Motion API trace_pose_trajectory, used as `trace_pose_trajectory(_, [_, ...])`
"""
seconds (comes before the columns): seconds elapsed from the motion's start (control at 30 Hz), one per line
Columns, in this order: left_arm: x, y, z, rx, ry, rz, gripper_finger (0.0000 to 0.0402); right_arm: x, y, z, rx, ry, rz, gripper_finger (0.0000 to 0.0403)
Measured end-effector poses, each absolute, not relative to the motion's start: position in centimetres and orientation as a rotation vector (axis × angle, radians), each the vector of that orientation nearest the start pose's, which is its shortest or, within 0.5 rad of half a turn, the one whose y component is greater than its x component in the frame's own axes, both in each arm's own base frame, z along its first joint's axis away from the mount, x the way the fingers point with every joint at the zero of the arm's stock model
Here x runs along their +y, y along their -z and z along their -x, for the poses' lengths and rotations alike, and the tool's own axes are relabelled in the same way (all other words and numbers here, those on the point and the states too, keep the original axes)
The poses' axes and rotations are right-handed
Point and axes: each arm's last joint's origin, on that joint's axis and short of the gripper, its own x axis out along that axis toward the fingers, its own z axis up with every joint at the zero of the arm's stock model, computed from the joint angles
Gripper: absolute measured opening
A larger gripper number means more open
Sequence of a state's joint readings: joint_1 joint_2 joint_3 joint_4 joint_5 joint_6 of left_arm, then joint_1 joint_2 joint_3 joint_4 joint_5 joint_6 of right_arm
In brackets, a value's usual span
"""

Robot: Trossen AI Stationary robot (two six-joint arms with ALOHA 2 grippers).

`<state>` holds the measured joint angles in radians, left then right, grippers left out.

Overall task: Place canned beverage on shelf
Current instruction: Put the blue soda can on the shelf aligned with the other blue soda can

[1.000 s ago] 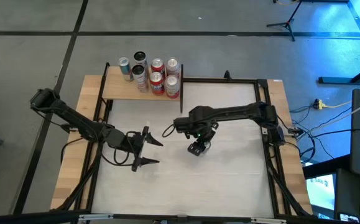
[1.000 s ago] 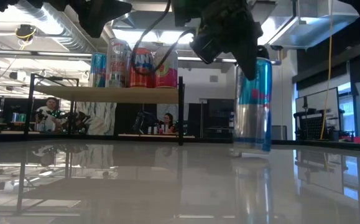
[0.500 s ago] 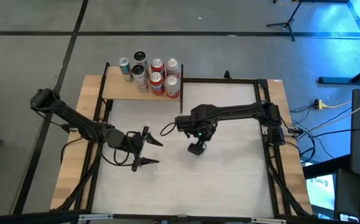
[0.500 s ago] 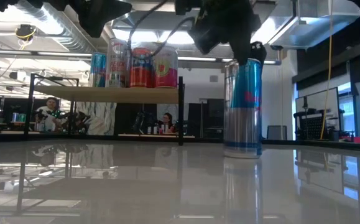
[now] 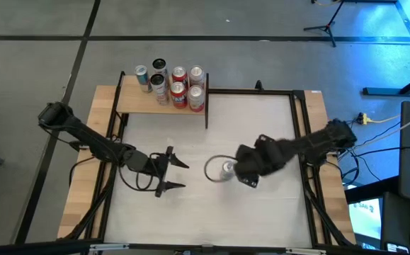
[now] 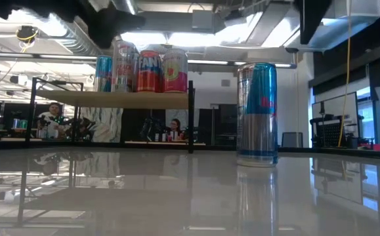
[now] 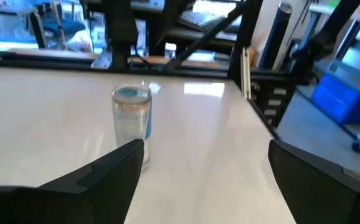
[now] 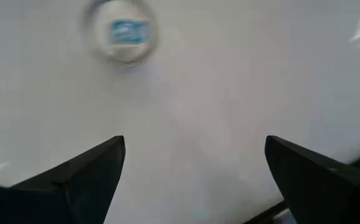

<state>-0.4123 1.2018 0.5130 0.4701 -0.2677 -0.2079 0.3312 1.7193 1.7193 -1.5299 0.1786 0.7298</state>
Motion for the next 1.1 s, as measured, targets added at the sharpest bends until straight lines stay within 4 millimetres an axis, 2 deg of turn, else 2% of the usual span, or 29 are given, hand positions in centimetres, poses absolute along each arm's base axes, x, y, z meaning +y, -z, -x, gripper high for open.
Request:
trace_pose_trajectory(0.13, [-9.2,-20.7,-24.4,0.2,0.102,0.134,0.0335,11.5,-31.0,-26.6,1.264,0.567,0.009,0.0383])
trace_pose_trajectory(0.3, [-9.7,-19.2,-26.8,0.238,0.122,0.137,0.0335,12.7,-26.7,-24.4,1.101,0.602,0.057,0.0383])
trace_pose_trajectory(0.53, [-11.2,-17.2,-31.6,0.314,0.194,0.108,0.0335,11.5,-20.2,-22.6,0.908,0.664,0.065,0.0383])
trace_pose_trajectory(0.67, [-12.2,-15.8,-34.1,0.352,0.303,0.08,0.0335,10.7,-17.8,-22.4,0.839,0.691,0.034,0.0383])
trace_pose_trajectory(0.87, [-12.4,-13.5,-36.7,0.381,0.304,0.033,0.0335,10.2,-16.1,-22.7,0.689,0.711,-0.014,0.0383])
trace_pose_trajectory(0.97, [-11.8,-12.6,-37.7,0.382,0.245,0.029,0.0335,10.3,-15.9,-22.9,0.64,0.706,-0.025,0.0383])
trace_pose_trajectory(1.1, [-10.8,-12.2,-38.2,0.384,0.102,0.033,0.0335,10.6,-16.1,-23.4,0.614,0.665,-0.035,0.0383])
